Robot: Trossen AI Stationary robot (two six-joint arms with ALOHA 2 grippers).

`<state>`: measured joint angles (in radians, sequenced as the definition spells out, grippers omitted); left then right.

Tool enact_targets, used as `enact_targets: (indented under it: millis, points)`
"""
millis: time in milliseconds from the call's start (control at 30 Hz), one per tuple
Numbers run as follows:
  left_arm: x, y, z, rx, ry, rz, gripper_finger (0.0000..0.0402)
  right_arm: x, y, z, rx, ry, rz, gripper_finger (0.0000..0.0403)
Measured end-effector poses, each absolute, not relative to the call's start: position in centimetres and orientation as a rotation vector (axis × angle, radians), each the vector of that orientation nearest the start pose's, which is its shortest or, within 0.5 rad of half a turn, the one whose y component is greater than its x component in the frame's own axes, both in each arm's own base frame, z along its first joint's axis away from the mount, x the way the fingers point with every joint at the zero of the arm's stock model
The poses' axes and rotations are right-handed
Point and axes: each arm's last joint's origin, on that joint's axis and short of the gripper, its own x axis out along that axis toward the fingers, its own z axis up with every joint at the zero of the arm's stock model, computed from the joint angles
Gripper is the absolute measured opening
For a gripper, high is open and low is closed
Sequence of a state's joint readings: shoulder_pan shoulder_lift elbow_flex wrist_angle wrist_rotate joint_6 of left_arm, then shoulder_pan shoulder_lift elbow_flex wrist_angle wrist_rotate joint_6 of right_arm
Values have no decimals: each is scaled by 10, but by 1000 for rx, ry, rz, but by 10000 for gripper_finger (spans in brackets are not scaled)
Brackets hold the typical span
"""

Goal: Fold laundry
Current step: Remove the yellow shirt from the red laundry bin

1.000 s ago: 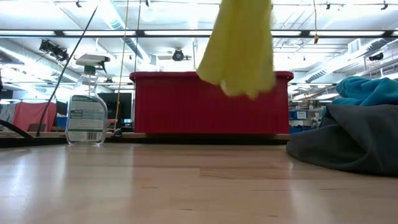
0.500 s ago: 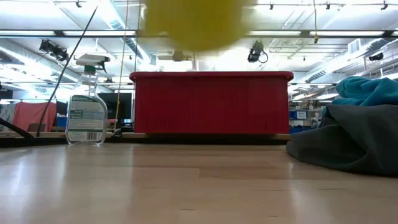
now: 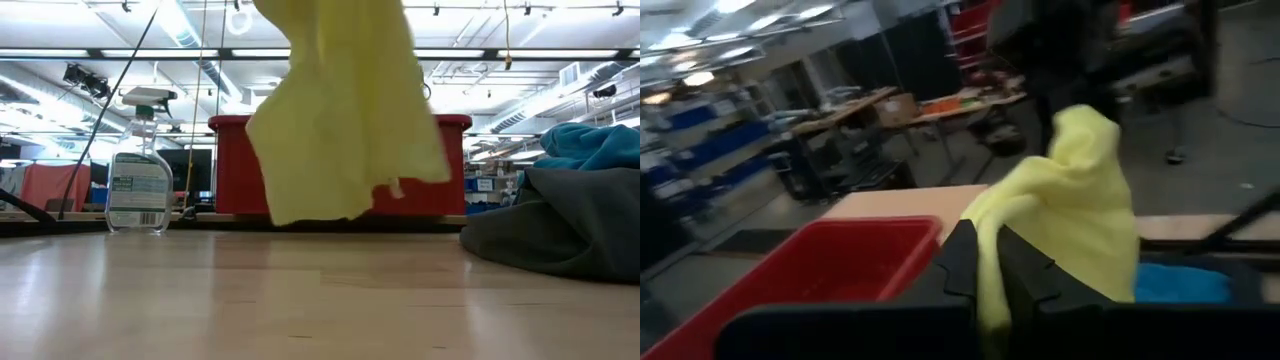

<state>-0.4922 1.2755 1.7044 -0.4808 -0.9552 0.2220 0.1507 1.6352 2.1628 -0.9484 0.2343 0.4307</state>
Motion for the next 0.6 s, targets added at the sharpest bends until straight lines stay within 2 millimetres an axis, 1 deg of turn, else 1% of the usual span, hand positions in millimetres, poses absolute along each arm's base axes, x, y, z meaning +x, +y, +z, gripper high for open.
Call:
enact_targets:
  millis: [33,100,200,233,267,333,367,467,600]
  points:
    - [208,-89,507,250,98,414,14,303,42,502,356,397,-154,12]
    - [206,-97,501,225,127,257,14,302,51,500,388,433,-107,12]
    - [206,-112,483,98,270,-34,14,308,70,483,448,525,-27,15]
    - [209,-117,475,65,335,-80,14,313,78,473,462,564,-10,16]
    - [213,-122,467,41,396,-89,14,319,86,463,474,596,2,17]
    - [217,-132,453,30,486,-82,14,327,96,449,483,621,28,13]
    - [218,-135,450,24,498,-77,14,332,99,446,486,609,39,11]
    - [214,-133,459,5,444,-64,14,334,94,453,485,547,43,11]
    - [204,-124,482,-12,370,-48,14,337,78,466,490,456,37,11]
